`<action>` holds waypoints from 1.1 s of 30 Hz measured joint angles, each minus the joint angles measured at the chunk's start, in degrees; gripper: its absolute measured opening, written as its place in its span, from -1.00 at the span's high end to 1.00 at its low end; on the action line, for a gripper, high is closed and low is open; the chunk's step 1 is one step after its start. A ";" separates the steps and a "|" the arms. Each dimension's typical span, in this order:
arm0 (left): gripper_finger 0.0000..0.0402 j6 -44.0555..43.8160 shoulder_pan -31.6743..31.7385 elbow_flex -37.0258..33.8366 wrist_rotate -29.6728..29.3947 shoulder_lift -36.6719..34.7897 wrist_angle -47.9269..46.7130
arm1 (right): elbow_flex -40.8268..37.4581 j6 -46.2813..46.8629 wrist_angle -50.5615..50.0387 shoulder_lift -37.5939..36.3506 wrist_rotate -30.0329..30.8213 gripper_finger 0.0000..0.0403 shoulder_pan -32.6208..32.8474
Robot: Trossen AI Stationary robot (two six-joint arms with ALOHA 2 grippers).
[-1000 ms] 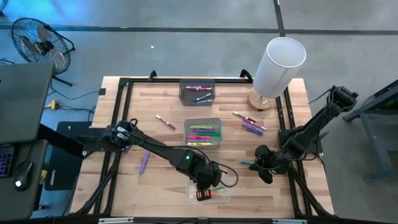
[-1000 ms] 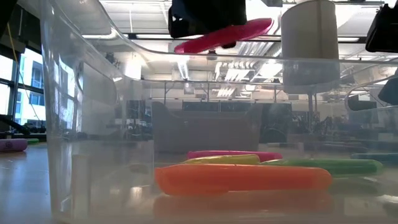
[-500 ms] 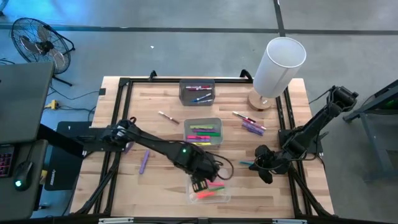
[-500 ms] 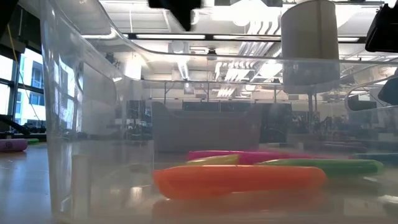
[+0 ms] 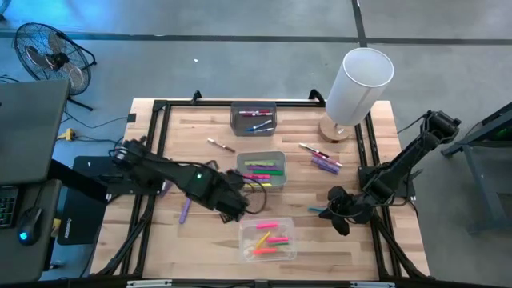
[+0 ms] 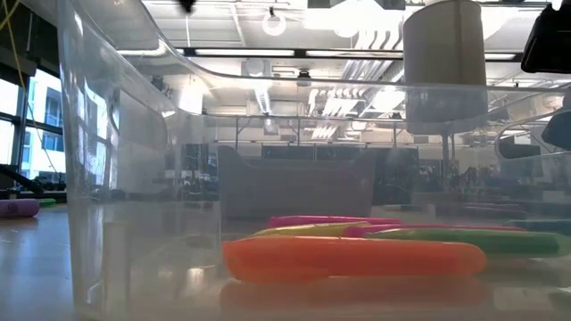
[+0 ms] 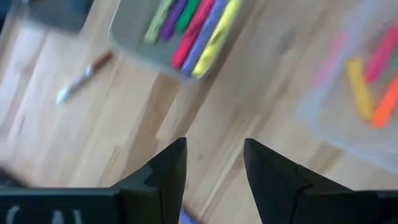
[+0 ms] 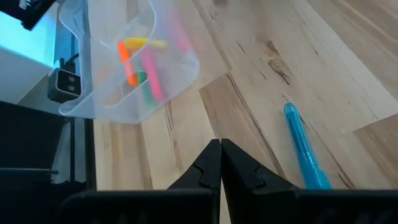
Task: Pick & Place Markers
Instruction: Put the purple highlighter pen into the gray bin
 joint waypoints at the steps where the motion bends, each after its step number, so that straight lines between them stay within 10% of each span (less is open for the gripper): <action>1: 0.23 -1.72 -0.33 -3.18 0.00 -1.61 0.46 | 0.00 0.18 0.34 0.00 0.17 1.00 0.00; 15: 0.23 -37.47 -4.01 -50.61 7.37 -26.62 22.70 | 0.00 5.54 0.85 -0.02 5.83 1.00 -0.19; 33: 0.23 -48.96 -5.87 -75.77 14.87 -26.94 45.71 | 0.00 7.44 7.61 -0.01 7.52 1.00 -8.21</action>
